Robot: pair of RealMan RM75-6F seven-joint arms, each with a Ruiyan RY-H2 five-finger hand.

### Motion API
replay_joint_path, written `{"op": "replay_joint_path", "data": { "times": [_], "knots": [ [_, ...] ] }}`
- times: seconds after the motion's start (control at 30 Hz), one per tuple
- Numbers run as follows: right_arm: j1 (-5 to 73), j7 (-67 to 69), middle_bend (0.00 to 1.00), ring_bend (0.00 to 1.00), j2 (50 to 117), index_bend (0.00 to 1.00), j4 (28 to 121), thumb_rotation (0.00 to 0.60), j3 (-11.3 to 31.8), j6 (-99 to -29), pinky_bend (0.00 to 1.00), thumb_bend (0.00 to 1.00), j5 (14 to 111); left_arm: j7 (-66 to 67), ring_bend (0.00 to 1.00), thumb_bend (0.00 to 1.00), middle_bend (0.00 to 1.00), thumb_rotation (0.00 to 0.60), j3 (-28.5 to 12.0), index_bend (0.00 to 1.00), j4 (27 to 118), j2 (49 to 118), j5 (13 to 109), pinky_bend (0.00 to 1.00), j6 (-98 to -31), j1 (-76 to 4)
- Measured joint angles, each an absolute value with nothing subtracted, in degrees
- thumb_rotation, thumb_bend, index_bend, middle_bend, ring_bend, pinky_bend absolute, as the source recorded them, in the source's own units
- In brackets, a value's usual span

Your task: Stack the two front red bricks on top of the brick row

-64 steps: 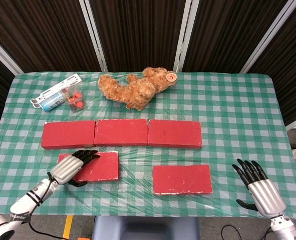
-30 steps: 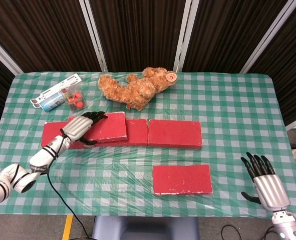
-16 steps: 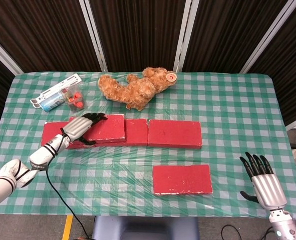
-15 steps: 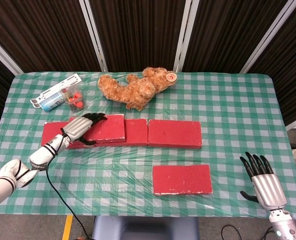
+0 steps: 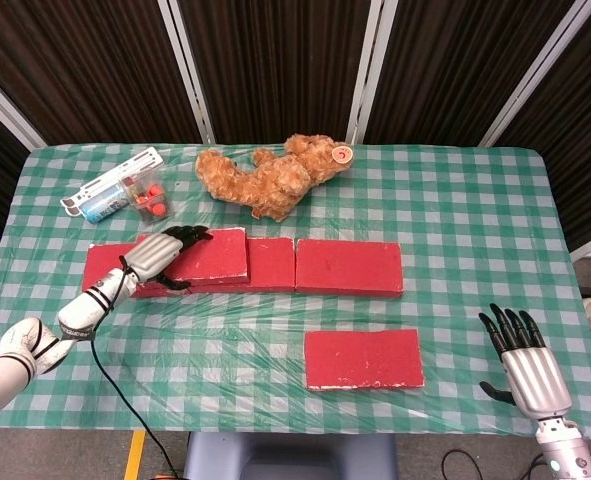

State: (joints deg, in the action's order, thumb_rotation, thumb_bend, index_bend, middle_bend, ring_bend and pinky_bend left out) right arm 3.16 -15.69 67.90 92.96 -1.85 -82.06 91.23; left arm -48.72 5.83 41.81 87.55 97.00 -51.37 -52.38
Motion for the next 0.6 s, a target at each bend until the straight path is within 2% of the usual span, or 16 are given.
{"op": "replay_joint_path", "data": {
  "times": [0.1,0.23,0.37,0.53,0.6],
  "knots": [
    [3.1,-15.8,0.00,0.00,67.9,0.00,93.0,0.600,-1.8,-82.1,0.00,0.15,91.1,-48.9,0.33,0.30,0.50,0.600,6.3,0.31,41.4,87.6,96.9,0.42,-51.2,-52.3],
    [3.1,-15.9,0.00,0.00,68.0,0.00,93.0,0.600,-1.8,-82.2,0.00,0.15,91.0,-49.2,0.25,0.30,0.39,0.600,6.6,0.27,41.4,87.6,96.9,0.37,-51.6,-52.2],
    [3.1,-16.0,0.00,0.00,68.0,0.00,93.0,0.600,-1.7,-82.2,0.00,0.15,90.9,-48.6,0.14,0.30,0.26,0.600,7.1,0.14,41.9,87.5,97.2,0.29,-52.1,-52.1],
    [3.0,-16.0,0.00,0.00,68.0,0.00,93.1,0.600,-1.8,-82.4,0.00,0.15,91.0,-48.2,0.02,0.30,0.15,0.600,7.3,0.04,42.7,87.2,97.2,0.20,-52.3,-52.2],
    [3.0,-15.9,0.00,0.00,67.9,0.00,93.1,0.600,-1.9,-82.4,0.00,0.15,91.1,-48.1,0.01,0.29,0.13,0.600,7.3,0.01,42.9,87.1,96.9,0.18,-51.8,-52.3]
  ]
}}
